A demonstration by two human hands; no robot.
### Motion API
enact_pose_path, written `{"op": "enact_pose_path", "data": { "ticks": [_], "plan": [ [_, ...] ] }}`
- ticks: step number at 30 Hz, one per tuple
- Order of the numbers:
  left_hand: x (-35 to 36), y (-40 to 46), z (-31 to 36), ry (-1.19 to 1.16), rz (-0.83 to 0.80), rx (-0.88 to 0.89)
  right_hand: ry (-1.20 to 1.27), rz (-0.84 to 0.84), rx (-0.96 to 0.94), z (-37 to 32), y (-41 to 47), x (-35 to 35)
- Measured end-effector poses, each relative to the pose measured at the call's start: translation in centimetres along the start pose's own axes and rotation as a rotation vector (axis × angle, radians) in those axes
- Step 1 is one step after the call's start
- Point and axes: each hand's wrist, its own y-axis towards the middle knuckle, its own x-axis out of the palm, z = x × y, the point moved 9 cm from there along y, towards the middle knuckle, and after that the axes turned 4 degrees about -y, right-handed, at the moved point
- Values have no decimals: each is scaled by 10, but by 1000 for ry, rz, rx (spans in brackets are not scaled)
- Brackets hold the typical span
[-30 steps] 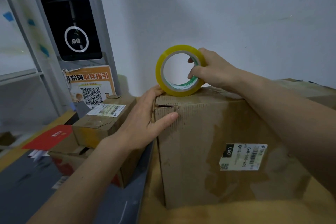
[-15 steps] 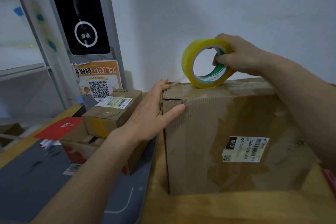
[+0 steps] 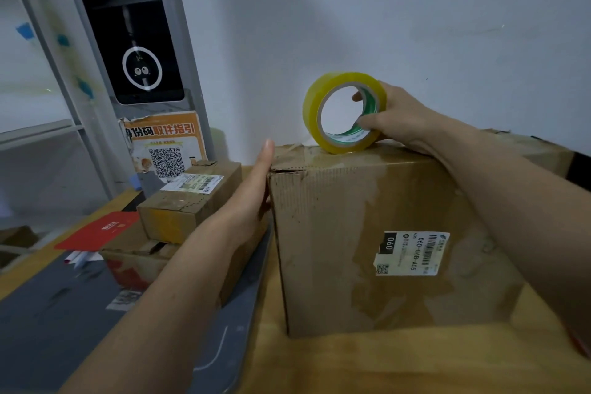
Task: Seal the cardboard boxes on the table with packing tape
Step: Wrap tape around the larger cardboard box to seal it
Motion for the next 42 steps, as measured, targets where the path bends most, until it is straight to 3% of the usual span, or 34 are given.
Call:
{"op": "enact_pose_path", "data": {
  "ticks": [3, 6, 11, 17, 24, 26, 29, 32, 36, 42],
  "plan": [
    [-11, 1, 0, 165, 52, -97, 18, -16, -4, -1, -2, 3],
    [-11, 4, 39, 439, 115, 38, 14, -5, -7, 1, 0, 2],
    [46, 20, 62, 1014, -253, -8, -46, 43, -27, 0, 4, -1],
    [42, 33, 54, 1052, -237, -38, -166, 74, -90, -13, 11, -9],
    [42, 28, 54, 1129, -201, -61, -340, 189, -34, 5, 11, -53],
    [45, 26, 55, 1172, -221, -69, -291, 233, -13, 10, 9, -53],
    [51, 23, 56, 1253, -279, -135, -58, 137, 117, 26, 5, -40],
    [59, 25, 54, 1264, -296, -241, -74, 96, 158, 33, 7, -35],
    [80, 36, 61, 1242, -221, -93, -96, 158, 96, 23, 11, -37],
    [77, 34, 55, 1167, -235, -71, -235, 192, -30, 9, 13, -50]
  ]
}}
